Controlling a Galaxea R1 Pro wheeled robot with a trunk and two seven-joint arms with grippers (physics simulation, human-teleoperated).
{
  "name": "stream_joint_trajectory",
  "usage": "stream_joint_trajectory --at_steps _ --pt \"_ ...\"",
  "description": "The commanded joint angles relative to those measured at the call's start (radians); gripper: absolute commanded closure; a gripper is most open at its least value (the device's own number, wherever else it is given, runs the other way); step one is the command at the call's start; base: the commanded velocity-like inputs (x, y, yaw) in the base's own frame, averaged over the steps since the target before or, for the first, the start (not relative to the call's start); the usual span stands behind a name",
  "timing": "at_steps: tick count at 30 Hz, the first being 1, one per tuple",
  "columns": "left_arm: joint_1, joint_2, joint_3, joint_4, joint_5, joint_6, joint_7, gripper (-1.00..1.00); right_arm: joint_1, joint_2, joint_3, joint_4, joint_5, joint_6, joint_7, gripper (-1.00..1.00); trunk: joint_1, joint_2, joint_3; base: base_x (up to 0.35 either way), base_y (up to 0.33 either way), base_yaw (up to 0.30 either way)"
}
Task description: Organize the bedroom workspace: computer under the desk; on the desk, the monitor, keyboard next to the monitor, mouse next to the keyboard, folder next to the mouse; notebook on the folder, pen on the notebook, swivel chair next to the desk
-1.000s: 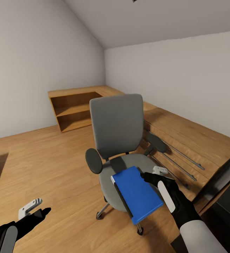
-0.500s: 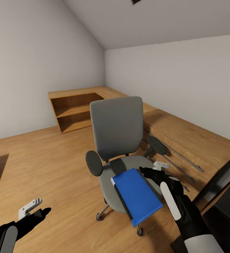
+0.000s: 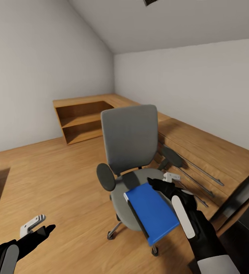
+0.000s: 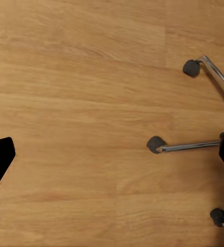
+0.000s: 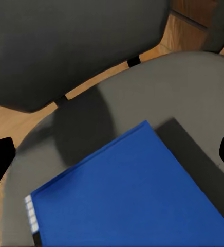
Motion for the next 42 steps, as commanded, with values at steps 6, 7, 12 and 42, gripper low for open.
stream_joint_trajectory --at_steps 6,7,12,42 --pt "0.0 -0.001 0.001 -0.001 0.01 0.004 0.005 -1.0 0.001 0.0 0.001 -0.002 -0.01 0.001 -0.01 -1.0 0.0 0.0 0.008 -0.001 0.323 -0.12" --pt "0.0 -0.001 0.001 -0.001 0.009 0.004 0.006 -1.0 0.001 0.0 0.001 -0.002 -0.01 0.0 -0.009 -1.0 0.0 0.0 0.009 -0.054 0.317 -0.128" --pt "0.0 0.0 0.002 -0.001 0.009 0.004 0.006 -1.0 0.001 0.0 0.001 -0.002 -0.01 -0.003 -0.008 -1.0 0.0 0.0 0.017 -0.172 0.266 -0.131" --pt "0.0 0.001 0.018 0.0 0.012 0.006 0.005 -1.0 0.001 0.0 0.001 -0.002 -0.01 -0.005 -0.008 -1.0 0.0 0.0 0.059 -0.198 0.162 -0.175"
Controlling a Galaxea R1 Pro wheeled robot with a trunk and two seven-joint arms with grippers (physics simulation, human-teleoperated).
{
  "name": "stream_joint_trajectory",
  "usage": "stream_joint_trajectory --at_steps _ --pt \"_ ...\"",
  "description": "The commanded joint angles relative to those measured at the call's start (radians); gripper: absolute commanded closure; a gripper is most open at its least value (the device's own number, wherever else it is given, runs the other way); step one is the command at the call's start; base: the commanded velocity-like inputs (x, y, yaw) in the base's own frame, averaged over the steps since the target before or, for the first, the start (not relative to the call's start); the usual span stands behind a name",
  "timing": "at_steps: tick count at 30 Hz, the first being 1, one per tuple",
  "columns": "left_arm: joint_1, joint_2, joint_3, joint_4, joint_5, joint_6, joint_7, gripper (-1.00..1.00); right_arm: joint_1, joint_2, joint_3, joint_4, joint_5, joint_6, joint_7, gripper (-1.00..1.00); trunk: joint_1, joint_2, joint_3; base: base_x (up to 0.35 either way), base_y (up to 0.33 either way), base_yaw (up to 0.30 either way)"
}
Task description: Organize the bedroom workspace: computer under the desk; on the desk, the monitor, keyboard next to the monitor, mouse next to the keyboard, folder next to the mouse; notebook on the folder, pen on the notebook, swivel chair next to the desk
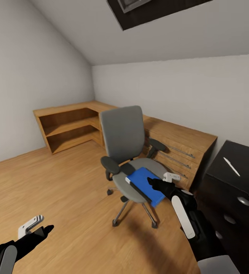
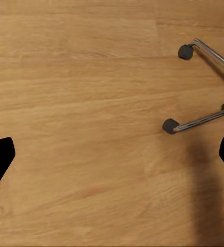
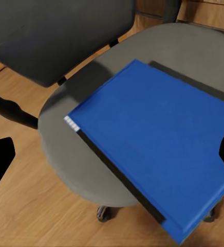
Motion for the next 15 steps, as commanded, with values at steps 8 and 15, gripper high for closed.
stream_joint_trajectory --at_steps 8,15 --pt "-0.001 0.0 0.001 -0.004 0.01 0.007 0.006 -1.0 -0.001 0.0 0.001 -0.001 -0.011 0.002 -0.01 -1.0 0.0 0.0 0.007 0.06 0.192 -0.225" --pt "-0.001 -0.001 0.026 -0.025 0.012 0.01 0.008 -1.0 -0.001 0.002 0.002 0.0 -0.011 0.002 -0.01 -1.0 0.019 -0.035 -0.007 0.003 0.01 -0.041"
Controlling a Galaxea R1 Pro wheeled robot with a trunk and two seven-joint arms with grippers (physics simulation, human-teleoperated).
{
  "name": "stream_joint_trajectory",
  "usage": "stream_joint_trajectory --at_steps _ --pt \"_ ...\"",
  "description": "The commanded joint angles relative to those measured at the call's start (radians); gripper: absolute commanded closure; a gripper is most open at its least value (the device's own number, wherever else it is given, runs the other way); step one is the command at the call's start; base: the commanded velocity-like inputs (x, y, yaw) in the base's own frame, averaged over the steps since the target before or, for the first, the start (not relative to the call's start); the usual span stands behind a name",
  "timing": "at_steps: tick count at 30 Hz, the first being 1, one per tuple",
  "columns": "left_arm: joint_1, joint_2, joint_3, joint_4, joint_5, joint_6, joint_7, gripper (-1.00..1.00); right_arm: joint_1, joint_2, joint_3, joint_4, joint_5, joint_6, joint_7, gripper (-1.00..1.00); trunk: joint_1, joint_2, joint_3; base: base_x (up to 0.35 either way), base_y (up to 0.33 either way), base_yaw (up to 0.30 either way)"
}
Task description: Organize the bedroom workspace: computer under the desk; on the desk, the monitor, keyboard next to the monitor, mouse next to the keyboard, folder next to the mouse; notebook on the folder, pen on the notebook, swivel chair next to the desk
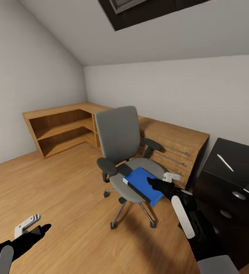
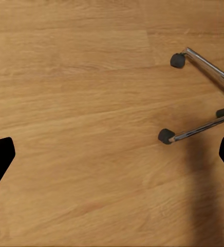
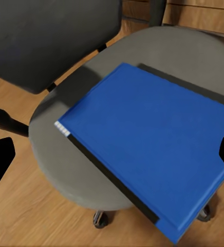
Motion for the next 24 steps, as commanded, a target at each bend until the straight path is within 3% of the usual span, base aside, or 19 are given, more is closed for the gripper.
stream_joint_trajectory --at_steps 1,9,16,21,24 --pt "0.0 0.0 0.001 -0.002 0.01 0.005 0.007 -1.0 -0.001 0.0 0.001 -0.001 -0.011 0.003 -0.009 -1.0 0.004 -0.008 -0.004 0.0 0.001 -0.005" --pt "-0.001 -0.008 0.003 -0.036 0.01 0.005 0.007 -1.0 -0.001 -0.002 -0.002 0.003 -0.019 0.002 -0.006 -1.0 0.034 -0.064 -0.029 0.0 0.0 -0.001" --pt "0.0 -0.024 0.004 -0.049 0.009 0.005 0.008 -1.0 -0.001 -0.013 -0.024 0.028 -0.13 0.002 0.053 -1.0 0.061 -0.113 -0.051 0.0 0.0 0.0" --pt "0.0 -0.025 0.004 -0.05 0.008 0.005 0.008 -1.0 -0.001 -0.031 -0.101 0.043 -0.197 0.002 0.09 -1.0 0.08 -0.148 -0.067 0.0 0.0 0.0" --pt "0.0 -0.026 0.004 -0.05 0.007 0.005 0.008 -1.0 -0.001 -0.045 -0.181 0.061 -0.24 0.004 0.116 -1.0 0.092 -0.169 -0.076 0.0 0.0 0.0"
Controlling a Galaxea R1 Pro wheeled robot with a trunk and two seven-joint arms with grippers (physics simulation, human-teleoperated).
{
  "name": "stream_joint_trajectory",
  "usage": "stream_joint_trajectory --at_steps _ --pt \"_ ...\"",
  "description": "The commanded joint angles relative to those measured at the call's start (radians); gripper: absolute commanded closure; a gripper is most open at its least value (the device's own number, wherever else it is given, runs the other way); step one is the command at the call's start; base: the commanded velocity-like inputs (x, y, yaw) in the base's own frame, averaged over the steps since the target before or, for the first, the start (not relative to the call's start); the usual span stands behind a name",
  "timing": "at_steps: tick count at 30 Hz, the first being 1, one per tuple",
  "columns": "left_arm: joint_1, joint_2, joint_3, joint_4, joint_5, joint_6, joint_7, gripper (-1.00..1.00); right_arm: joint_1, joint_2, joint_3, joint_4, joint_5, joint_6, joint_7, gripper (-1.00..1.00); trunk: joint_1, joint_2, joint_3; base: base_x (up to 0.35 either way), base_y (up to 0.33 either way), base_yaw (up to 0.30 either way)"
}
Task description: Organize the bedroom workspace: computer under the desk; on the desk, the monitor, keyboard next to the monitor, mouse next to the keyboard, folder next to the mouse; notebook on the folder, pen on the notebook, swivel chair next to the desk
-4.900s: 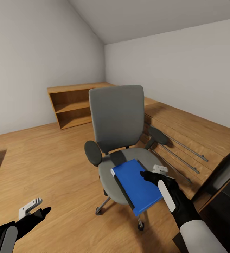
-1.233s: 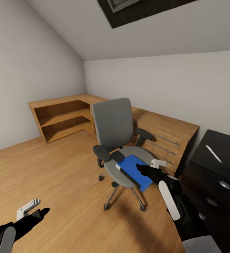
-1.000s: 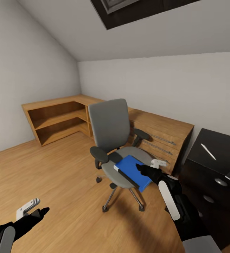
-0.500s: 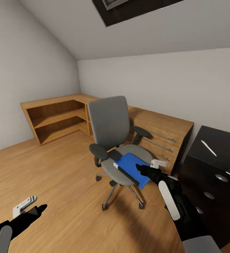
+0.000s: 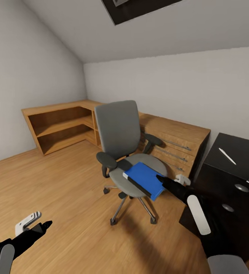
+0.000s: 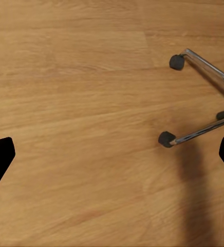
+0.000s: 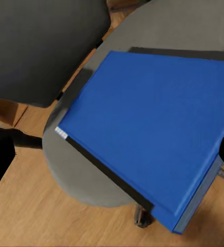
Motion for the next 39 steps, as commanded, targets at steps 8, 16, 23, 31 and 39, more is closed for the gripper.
stream_joint_trajectory --at_steps 8,16,23,31,39 --pt "-0.001 -0.001 0.002 -0.001 0.009 0.005 0.008 -1.0 -0.001 -0.026 -0.127 0.027 -0.059 0.013 0.043 -1.0 0.031 -0.057 -0.026 0.0 0.0 0.0" --pt "-0.001 -0.002 0.0 -0.002 0.01 0.006 0.007 -1.0 -0.001 -0.026 -0.231 0.151 -0.13 0.012 0.054 -1.0 0.061 -0.113 -0.051 0.0 0.0 0.0" --pt "-0.001 -0.004 -0.002 -0.006 0.01 0.009 0.007 -1.0 -0.001 -0.023 -0.23 0.249 -0.133 0.003 0.055 -1.0 0.088 -0.162 -0.073 0.0 0.0 0.0" --pt "-0.001 -0.004 -0.003 -0.006 0.011 0.01 0.007 -1.0 -0.001 -0.01 -0.227 0.251 -0.134 -0.005 0.054 -1.0 0.107 -0.197 -0.089 0.0 0.0 0.0" --pt "-0.001 -0.003 -0.003 -0.001 0.011 0.011 0.007 -1.0 -0.001 -0.005 -0.21 0.244 -0.134 -0.005 0.181 -1.0 0.107 -0.197 -0.089 0.0 0.0 0.0"
